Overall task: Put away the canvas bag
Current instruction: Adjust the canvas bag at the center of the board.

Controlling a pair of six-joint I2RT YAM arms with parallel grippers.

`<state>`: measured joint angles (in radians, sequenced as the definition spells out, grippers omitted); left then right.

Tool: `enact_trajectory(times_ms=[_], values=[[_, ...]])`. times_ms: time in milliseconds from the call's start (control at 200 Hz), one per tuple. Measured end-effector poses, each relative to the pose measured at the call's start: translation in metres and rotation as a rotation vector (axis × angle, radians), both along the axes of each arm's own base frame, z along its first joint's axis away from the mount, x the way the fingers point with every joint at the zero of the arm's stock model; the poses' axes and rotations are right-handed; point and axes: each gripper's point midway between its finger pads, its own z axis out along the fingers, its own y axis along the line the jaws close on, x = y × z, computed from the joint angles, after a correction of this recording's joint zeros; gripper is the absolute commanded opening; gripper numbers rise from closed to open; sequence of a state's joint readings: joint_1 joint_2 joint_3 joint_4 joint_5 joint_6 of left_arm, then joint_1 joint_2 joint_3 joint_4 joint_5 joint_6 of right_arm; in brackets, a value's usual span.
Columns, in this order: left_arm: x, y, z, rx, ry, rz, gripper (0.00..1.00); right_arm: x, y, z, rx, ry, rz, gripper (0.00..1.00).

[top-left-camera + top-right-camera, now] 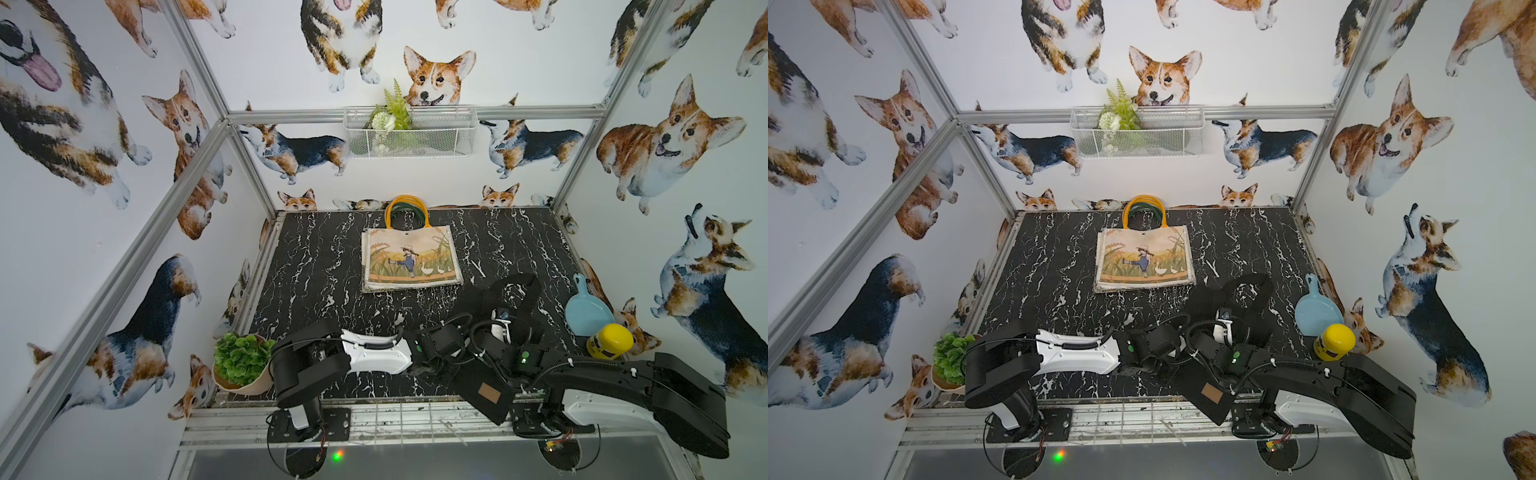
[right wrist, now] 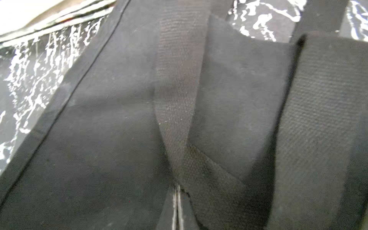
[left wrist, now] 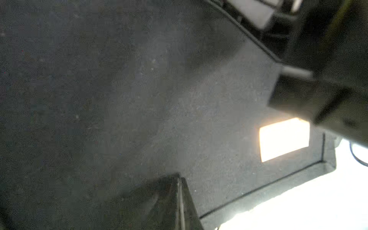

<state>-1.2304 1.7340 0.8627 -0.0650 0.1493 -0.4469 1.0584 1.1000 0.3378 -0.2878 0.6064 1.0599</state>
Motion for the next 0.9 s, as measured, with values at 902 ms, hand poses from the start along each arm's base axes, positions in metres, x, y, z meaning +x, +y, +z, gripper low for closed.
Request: enact_trajectory(times_ms=[902], values=[[0.002,-0.008,-0.005,-0.082,0.009,0.025,0.0,0.137,-0.099,0.065,0.088,0.027,-0.413,0.0]])
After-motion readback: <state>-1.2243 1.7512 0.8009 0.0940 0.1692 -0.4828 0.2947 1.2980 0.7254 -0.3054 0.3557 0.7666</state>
